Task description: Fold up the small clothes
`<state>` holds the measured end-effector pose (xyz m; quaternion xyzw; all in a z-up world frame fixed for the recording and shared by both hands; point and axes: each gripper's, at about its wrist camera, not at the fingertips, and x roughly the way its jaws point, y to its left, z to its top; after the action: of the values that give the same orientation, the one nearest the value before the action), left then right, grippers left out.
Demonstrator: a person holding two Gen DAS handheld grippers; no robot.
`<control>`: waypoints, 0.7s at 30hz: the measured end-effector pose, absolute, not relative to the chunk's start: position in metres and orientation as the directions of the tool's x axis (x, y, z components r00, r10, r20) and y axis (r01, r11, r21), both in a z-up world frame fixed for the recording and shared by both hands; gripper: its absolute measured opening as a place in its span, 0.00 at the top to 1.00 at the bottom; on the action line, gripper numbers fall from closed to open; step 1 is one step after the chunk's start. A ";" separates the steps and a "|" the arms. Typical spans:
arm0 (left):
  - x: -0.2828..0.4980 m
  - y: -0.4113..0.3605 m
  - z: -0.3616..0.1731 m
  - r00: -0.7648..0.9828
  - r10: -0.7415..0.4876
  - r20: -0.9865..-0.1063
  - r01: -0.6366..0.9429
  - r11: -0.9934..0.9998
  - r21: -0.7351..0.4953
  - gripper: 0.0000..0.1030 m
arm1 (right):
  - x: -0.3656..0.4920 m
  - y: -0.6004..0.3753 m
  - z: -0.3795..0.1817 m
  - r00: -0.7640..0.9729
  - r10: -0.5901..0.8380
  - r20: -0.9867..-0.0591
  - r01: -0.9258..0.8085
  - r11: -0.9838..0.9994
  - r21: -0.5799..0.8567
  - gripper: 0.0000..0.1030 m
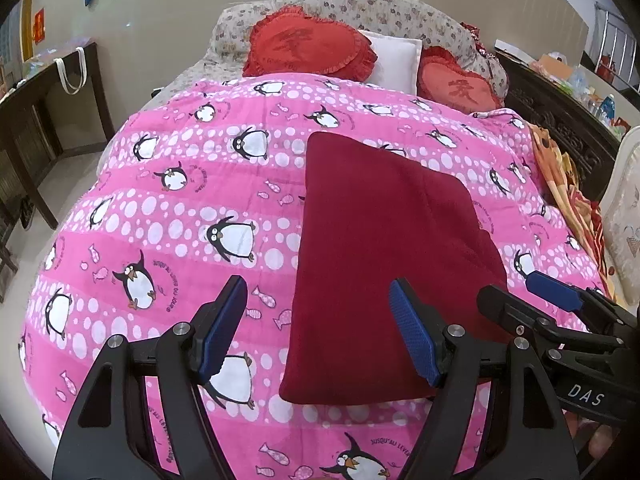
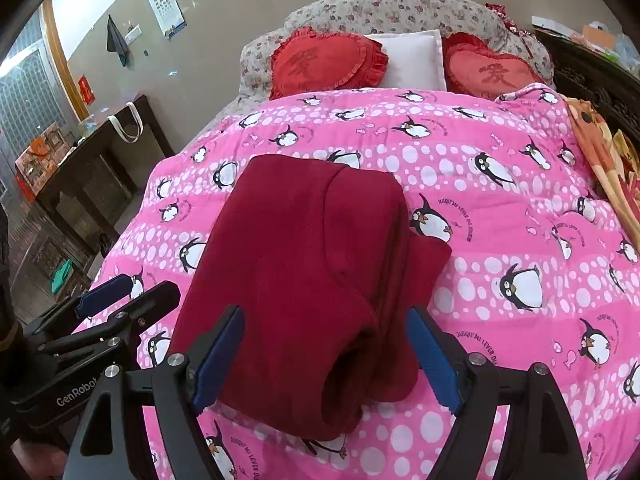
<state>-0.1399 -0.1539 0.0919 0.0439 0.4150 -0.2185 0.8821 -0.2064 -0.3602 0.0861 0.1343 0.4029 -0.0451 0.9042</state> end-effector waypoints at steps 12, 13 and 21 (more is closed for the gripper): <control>-0.140 -0.156 0.090 0.556 -0.346 -0.756 0.423 0.901 -0.102 0.28 | -0.204 -0.362 0.082 0.661 0.030 -0.750 0.196 0.958 0.211 0.21; -0.139 -0.157 0.090 0.555 -0.346 -0.756 0.423 0.900 -0.101 0.28 | -0.204 -0.362 0.081 0.660 0.029 -0.751 0.197 0.958 0.210 0.21; -0.134 -0.154 0.086 0.548 -0.350 -0.760 0.423 0.900 -0.109 0.28 | -0.202 -0.360 0.079 0.651 0.028 -0.758 0.196 0.959 0.205 0.21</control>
<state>-0.1340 -0.1543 0.0861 0.0434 0.4214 -0.2199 0.8788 -0.2018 -0.3603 0.0786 0.1354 0.4150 -0.0467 0.8985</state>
